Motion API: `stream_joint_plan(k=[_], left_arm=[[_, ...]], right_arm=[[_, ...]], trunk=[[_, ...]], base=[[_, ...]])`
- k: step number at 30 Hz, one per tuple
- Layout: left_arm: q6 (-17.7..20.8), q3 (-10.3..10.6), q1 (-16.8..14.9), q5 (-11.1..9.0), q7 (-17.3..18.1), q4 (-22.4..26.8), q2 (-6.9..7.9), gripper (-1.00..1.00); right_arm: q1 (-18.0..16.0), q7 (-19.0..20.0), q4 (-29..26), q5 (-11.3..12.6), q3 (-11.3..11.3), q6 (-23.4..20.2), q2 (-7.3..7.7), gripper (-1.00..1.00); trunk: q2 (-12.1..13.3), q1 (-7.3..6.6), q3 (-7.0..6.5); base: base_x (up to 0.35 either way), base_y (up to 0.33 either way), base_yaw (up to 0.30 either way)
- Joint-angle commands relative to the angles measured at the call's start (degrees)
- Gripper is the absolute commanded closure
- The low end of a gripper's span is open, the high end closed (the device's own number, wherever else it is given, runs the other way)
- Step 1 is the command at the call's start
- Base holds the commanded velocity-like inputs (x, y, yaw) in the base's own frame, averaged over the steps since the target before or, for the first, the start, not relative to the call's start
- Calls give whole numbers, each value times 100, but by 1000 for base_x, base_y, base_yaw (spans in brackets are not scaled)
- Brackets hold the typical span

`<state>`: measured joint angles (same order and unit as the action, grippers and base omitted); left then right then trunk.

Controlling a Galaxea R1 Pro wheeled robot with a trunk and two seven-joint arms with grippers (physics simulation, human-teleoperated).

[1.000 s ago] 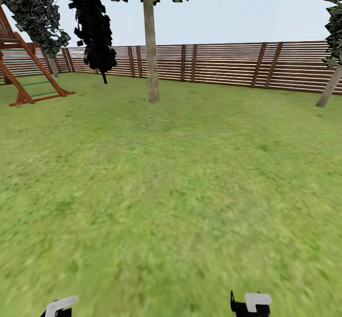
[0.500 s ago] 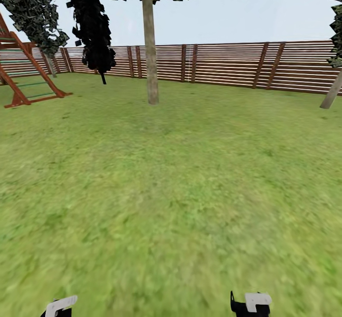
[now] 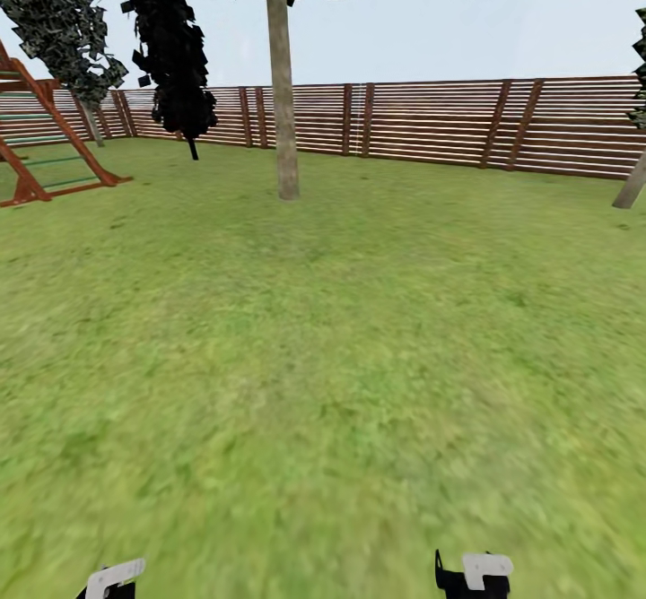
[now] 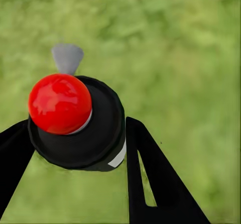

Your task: In the garden, pick up the pesticide atomizer on the floor and spray pesticide onto both trees until each tree trunk is fully covered.

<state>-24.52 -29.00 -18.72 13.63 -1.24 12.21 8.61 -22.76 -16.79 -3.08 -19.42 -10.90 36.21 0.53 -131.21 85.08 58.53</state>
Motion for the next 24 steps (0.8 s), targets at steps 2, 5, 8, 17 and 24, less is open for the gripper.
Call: stream_joint_plan(k=[2,5,8,17,24], left_arm=[[0,-1,0,-1,1,1,0,100],[0,-1,0,-1,1,1,0,100],[0,-1,0,0,1,1,0,100],[0,0,0,4,1,1,0,100],[0,0,0,4,1,1,0,100]], right_arm=[[0,0,0,0,0,0,0,-100],[0,0,0,0,0,0,0,-100],[0,0,0,0,0,0,0,-100],[0,0,2,0,0,0,0,-100],[0,0,2,0,0,0,0,-100]], trunk=[[0,0,0],[0,0,0],[0,0,0],[0,0,0],[0,0,0]], base=[[338,0,0],[338,0,0],[338,0,0],[338,0,0],[338,0,0]])
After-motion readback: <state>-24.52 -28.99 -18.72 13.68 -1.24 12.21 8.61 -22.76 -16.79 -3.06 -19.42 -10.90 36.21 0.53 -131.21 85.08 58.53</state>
